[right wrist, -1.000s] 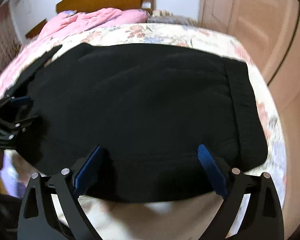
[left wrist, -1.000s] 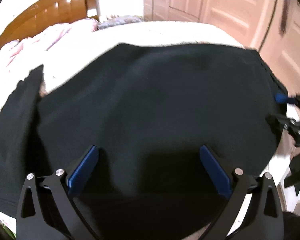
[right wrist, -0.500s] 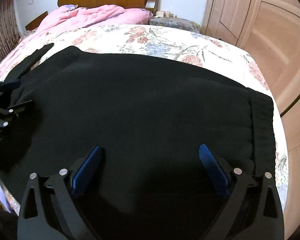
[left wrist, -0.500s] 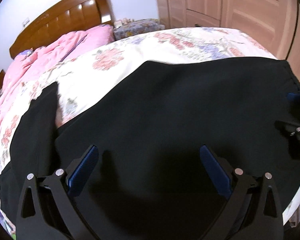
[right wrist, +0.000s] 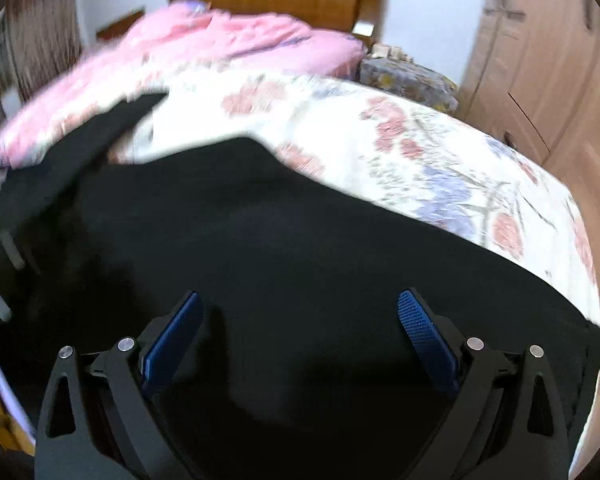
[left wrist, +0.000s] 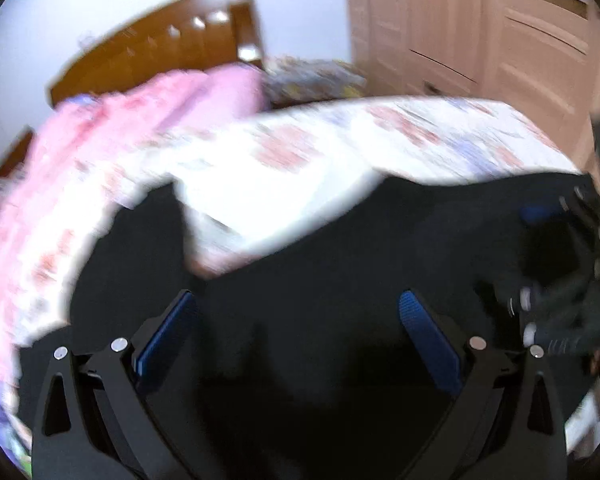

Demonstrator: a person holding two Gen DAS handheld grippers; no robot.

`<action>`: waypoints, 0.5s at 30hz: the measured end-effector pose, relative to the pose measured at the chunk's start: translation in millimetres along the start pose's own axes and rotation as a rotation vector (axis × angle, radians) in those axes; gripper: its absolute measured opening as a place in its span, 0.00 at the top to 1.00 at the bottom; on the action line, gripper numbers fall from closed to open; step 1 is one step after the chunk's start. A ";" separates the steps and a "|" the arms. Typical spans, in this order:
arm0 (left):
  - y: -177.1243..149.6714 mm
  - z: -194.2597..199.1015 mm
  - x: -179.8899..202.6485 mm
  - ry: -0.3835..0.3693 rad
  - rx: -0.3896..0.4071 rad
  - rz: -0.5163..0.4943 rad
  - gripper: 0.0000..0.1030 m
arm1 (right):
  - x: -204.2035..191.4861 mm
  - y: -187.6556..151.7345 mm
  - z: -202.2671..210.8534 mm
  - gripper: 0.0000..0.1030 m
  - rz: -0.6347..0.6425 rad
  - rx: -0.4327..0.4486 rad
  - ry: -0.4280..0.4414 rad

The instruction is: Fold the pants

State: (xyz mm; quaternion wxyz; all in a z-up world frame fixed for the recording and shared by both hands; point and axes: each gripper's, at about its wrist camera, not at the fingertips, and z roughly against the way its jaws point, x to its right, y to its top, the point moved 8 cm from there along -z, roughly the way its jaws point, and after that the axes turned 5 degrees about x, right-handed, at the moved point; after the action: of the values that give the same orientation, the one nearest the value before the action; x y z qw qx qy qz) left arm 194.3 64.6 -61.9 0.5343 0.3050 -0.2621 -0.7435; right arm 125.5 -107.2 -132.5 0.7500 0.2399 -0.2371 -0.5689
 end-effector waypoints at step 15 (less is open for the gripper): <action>5.6 -130.9 -88.2 0.060 -0.375 0.014 0.70 | 14.0 -9.7 -10.0 0.06 -0.098 -0.006 0.052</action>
State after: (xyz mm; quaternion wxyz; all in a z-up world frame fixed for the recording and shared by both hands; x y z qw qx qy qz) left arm 315.4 138.7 -131.1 0.5944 0.2201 -0.1049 -0.7663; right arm 128.0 -122.2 -145.2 0.7279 0.2636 -0.2037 -0.5993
